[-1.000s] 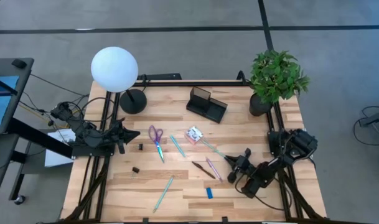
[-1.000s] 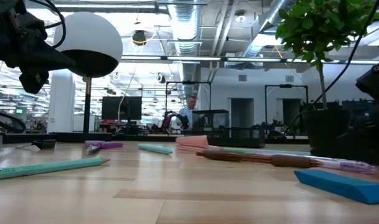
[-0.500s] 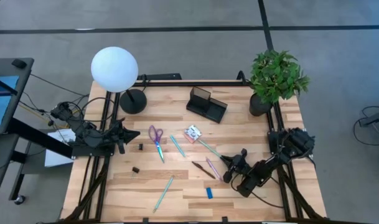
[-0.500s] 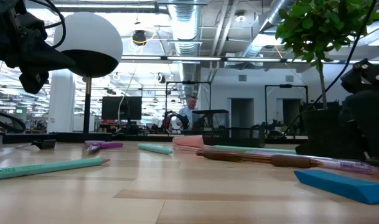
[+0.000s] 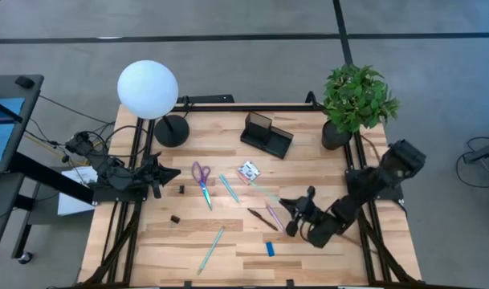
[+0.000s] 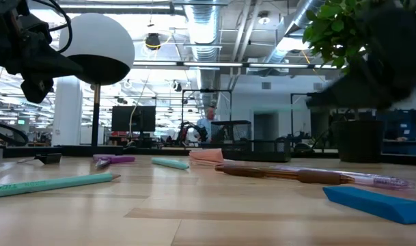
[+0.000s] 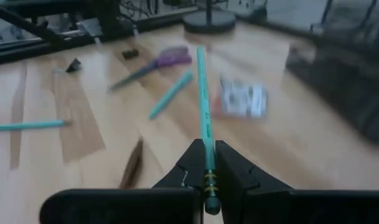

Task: Pick and place office supplies into organizer
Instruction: Put the light blue pencil into the black desk organizer

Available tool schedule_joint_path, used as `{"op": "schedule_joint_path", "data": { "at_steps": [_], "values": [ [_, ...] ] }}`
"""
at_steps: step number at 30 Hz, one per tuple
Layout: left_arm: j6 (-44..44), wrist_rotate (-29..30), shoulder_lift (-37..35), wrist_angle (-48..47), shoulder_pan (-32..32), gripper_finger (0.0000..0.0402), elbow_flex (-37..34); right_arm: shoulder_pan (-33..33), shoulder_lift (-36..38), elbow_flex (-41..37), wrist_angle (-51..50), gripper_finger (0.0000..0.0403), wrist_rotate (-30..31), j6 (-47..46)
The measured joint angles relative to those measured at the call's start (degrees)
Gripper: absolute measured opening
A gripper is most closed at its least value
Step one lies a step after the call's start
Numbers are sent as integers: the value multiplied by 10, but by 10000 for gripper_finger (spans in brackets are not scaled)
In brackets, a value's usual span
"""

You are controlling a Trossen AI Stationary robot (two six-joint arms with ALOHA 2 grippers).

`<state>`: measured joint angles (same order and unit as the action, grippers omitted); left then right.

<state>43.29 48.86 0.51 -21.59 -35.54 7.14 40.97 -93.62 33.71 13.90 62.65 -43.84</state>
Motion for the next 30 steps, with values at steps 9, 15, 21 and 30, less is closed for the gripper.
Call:
{"op": "schedule_joint_path", "data": {
  "at_steps": [9, 15, 21, 30],
  "values": [
    [0, 0, 0, 0, 0, 0, 0, -123, 146, 91, -83, 10, -73, 313],
    [0, 0, 0, 0, 0, 0, 0, -203, 170, 254, -381, 10, -95, 343],
    [-5, 0, 0, 0, 0, 0, 0, -294, 131, 444, -622, 10, -190, 331],
    [-7, 0, 0, 0, 0, 0, 0, -418, -7, 658, -863, 13, -346, 267]
  ]
}}
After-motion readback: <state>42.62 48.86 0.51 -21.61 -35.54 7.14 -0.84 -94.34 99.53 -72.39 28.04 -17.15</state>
